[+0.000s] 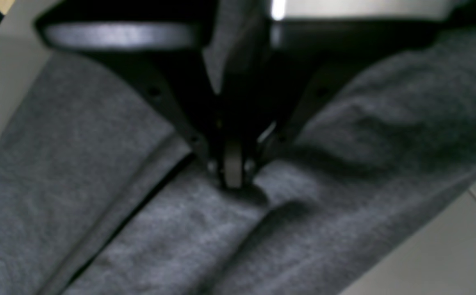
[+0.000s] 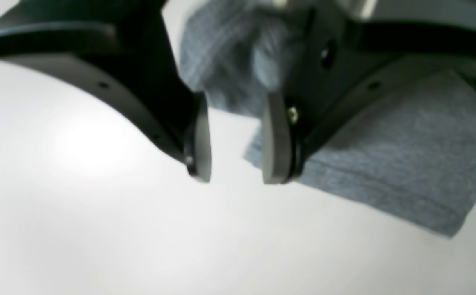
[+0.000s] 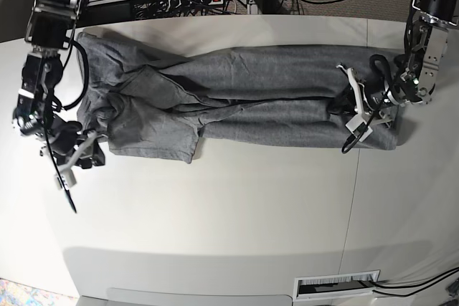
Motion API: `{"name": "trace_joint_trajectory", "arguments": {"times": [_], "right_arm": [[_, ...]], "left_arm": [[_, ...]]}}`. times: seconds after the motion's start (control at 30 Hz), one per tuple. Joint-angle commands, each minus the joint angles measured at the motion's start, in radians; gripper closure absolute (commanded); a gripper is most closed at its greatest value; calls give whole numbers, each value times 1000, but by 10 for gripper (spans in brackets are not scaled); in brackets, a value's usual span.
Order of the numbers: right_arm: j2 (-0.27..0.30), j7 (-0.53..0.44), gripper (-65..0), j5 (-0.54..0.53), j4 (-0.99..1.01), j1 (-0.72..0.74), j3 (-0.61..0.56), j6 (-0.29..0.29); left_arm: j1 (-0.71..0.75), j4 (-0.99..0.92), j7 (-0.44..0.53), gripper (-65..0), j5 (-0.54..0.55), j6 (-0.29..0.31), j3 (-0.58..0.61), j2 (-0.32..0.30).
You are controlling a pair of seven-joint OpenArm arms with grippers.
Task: Fold the T-shirt properly
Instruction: 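Grasp the collar end with the right gripper and smooth the folded strip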
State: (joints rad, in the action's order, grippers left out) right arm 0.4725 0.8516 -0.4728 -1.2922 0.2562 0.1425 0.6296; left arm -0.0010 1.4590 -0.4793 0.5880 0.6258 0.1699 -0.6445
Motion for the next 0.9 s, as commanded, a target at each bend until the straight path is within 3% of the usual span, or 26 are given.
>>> {"name": "trace_joint_trajectory", "arguments": {"times": [0.0, 0.2, 0.43, 0.5, 0.6, 0.77, 0.87], "right_arm": [[18, -34, -219, -8, 15, 36, -22, 2], [-3, -58, -219, 49, 185, 136, -164, 2], [-46, -16, -216, 55, 266, 156, -174, 2], [-49, 19, -154, 52, 266, 157, -174, 2], [-48, 46, 0, 35, 266, 157, -174, 2], [-45, 69, 0, -61, 251, 157, -174, 2], [-45, 144, 0, -174, 204, 156, -174, 2]], "left_arm": [[-16, 12, 16, 0, 11, 3, -9, -15], [-15, 12, 15, 0, 11, 3, -9, -15], [-15, 12, -22, 0, 11, 3, -9, -15], [-15, 12, -22, 0, 12, 3, -9, -15], [-16, 12, -21, 0, 12, 3, -9, -15], [-16, 12, -21, 0, 11, 3, -9, -15], [-16, 12, -21, 0, 11, 3, -9, -15]]}}
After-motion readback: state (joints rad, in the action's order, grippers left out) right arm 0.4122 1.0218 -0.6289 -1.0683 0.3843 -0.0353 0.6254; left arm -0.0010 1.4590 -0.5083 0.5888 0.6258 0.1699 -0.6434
